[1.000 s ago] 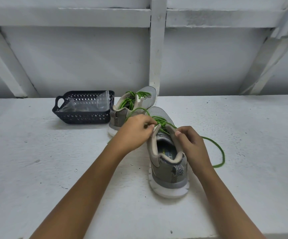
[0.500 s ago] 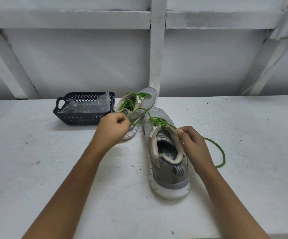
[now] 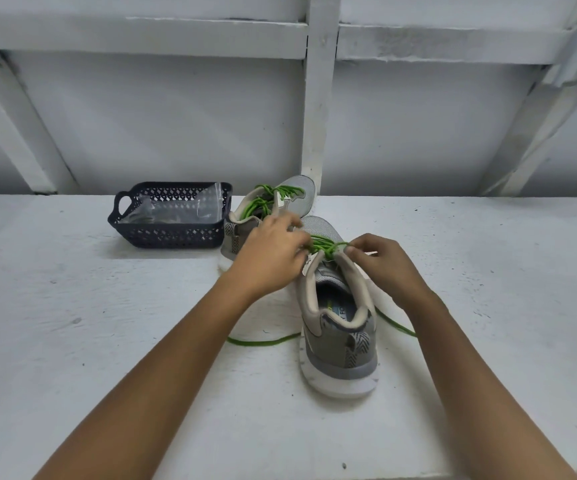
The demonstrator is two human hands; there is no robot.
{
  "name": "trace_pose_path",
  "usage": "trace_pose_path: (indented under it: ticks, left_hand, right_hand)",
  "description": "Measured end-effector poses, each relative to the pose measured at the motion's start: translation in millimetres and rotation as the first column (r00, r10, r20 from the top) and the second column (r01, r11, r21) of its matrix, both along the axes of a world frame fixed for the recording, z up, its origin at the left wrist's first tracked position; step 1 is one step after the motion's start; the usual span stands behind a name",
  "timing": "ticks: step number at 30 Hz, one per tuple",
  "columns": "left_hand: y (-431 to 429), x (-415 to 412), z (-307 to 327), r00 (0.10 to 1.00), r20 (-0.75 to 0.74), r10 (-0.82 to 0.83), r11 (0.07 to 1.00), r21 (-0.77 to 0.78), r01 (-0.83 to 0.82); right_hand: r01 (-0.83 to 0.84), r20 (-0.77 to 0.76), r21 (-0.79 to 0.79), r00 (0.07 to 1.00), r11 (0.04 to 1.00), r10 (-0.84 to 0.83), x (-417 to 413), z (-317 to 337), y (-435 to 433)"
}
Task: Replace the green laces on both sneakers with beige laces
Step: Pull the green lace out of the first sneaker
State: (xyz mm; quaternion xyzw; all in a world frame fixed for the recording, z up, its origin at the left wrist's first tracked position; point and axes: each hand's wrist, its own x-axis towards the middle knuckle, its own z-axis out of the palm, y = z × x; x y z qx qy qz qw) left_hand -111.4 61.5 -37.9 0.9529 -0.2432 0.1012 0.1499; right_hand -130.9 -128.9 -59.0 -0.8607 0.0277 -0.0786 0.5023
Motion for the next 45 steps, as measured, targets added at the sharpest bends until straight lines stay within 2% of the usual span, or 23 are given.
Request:
trace_pose_path:
  ticks: [2,4,6,8,11,13,15,17,19,21,25,32,38,43,45]
  left_hand:
    - [0,-3,6,1.0,-0.006,0.028,0.999,-0.027,-0.028]
    - [1,-10,12,0.998,-0.044,0.04,0.988,-0.149,-0.047]
    - [3,-21,14,0.999,-0.053,0.007,0.959,-0.281,-0.021]
    - [4,-33,13,0.998,0.003,-0.063,0.931,-0.36,0.06]
    - [3,-50,6,0.99,0.066,-0.122,0.952,-0.275,0.135]
    - [4,-56,1,0.992,0.093,-0.089,0.972,-0.208,0.107]
    - [4,-59,-2,0.998,0.037,-0.054,0.973,-0.221,0.06]
    - [3,-59,-3,0.997,-0.071,-0.016,0.965,-0.262,-0.003]
    - [-1,-57,-4,0.985,-0.174,0.003,0.948,-0.313,-0.059]
    - [-5,-53,-9,0.966,-0.258,0.009,0.927,-0.36,-0.105]
    - [-9,-48,-21,0.917,-0.397,0.034,0.853,-0.466,-0.234]
    - [-15,-53,-25,0.894,-0.441,0.071,0.758,-0.559,-0.336]
    - [-13,-53,-26,0.89,-0.449,0.072,0.755,-0.558,-0.343]
    - [-15,-55,-23,0.892,-0.446,0.073,0.767,-0.547,-0.336]
    - [-15,-55,-23,0.89,-0.451,0.07,0.761,-0.552,-0.339]
  right_hand:
    - [0.009,0.077,0.033,0.997,0.999,-0.012,-14,9,1]
    - [0.0,0.159,0.013,0.987,1.0,-0.002,-31,18,5]
    - [-0.031,0.197,-0.049,0.98,0.998,0.04,-47,21,11]
    - [-0.06,0.228,-0.149,0.969,0.987,0.093,-58,20,14]
    - [-0.067,0.247,-0.327,0.957,0.943,0.153,-66,16,7]
    - [-0.07,0.217,-0.393,0.962,0.917,0.166,-68,18,1]
    - [-0.048,0.252,-0.421,0.953,0.906,0.168,-68,23,0]
    - [0.018,0.311,-0.398,0.943,0.917,0.116,-64,27,4]
    - [0.074,0.273,-0.301,0.962,0.951,0.011,-51,30,7]
    - [0.077,0.179,-0.27,0.983,0.96,-0.028,-33,30,8]
    - [-0.111,-0.1,-0.264,0.991,0.958,0.087,-6,30,6]
    - [-0.231,-0.168,-0.185,0.965,0.955,0.201,6,35,6]
    - [-0.165,-0.248,-0.104,0.959,0.981,0.135,15,31,19]
    - [-0.089,-0.189,0.002,0.978,0.996,0.088,24,36,24]
    - [-0.131,-0.196,-0.029,0.973,0.991,0.123,23,40,22]
